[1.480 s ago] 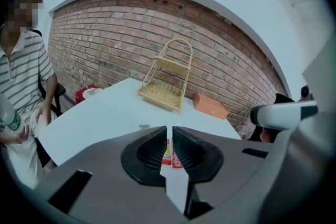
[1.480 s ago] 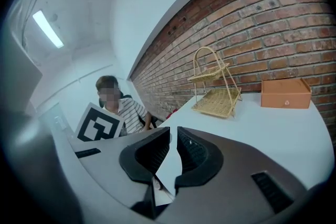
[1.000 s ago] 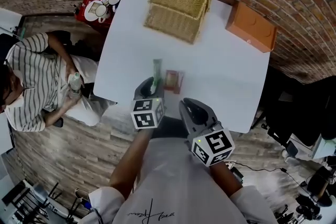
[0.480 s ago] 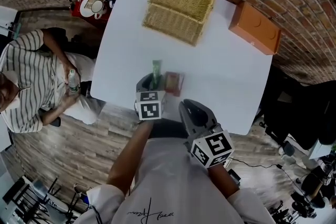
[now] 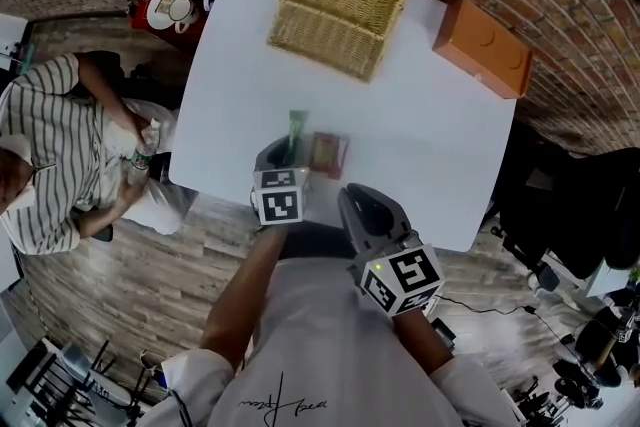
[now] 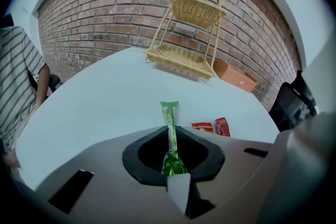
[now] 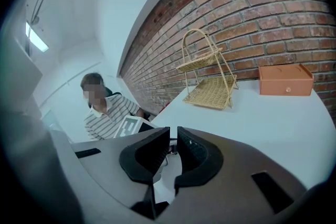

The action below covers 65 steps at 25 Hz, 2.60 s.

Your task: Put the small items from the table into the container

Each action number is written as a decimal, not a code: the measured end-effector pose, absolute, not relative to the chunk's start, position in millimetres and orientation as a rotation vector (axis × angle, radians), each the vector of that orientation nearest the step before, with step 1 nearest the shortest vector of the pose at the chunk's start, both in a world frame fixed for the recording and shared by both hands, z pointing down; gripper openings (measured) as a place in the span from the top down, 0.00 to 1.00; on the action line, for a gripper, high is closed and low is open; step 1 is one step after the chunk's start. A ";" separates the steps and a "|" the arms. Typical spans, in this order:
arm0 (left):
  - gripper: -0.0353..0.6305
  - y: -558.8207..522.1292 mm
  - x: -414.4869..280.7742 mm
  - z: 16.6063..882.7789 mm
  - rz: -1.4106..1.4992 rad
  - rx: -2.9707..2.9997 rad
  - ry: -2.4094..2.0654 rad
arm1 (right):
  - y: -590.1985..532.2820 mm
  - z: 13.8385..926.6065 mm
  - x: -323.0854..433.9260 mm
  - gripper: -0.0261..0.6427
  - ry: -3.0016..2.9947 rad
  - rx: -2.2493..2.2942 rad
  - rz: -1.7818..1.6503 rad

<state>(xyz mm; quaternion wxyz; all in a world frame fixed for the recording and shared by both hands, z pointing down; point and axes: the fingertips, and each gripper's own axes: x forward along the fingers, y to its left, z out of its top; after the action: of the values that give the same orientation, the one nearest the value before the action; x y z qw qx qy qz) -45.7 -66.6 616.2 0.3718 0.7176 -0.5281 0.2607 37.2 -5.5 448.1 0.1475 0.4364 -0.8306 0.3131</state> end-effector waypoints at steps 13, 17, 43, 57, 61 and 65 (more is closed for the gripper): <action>0.89 -60.7 -47.9 592.2 0.578 1.903 -1.351 | 1.0 440.4 39.2 0.93 -2.417 1.281 0.863; 0.89 -62.0 -44.0 581.0 0.548 1.935 -1.349 | -1.3 433.4 40.2 0.93 -2.435 1.286 0.830; 0.90 -54.9 -26.0 498.6 0.396 2.072 -1.372 | -1.6 402.0 53.6 0.93 -2.504 1.353 0.748; 0.90 -75.2 -24.5 447.2 0.297 2.137 -1.368 | -7.8 396.1 51.6 0.93 -2.535 1.360 0.757; 0.90 -86.3 -20.7 433.1 0.271 2.160 -1.364 | -14.4 393.0 54.0 0.93 -2.539 1.374 0.758; 0.90 -98.4 -19.3 423.1 0.260 2.180 -1.358 | -23.5 390.9 53.3 0.93 -2.546 1.382 0.758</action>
<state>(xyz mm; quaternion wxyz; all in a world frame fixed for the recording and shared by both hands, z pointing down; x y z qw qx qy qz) -19.3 -98.4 423.1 0.2765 0.8116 -0.5054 0.0968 53.3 -23.5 390.9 0.0735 0.4602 -0.8479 0.2526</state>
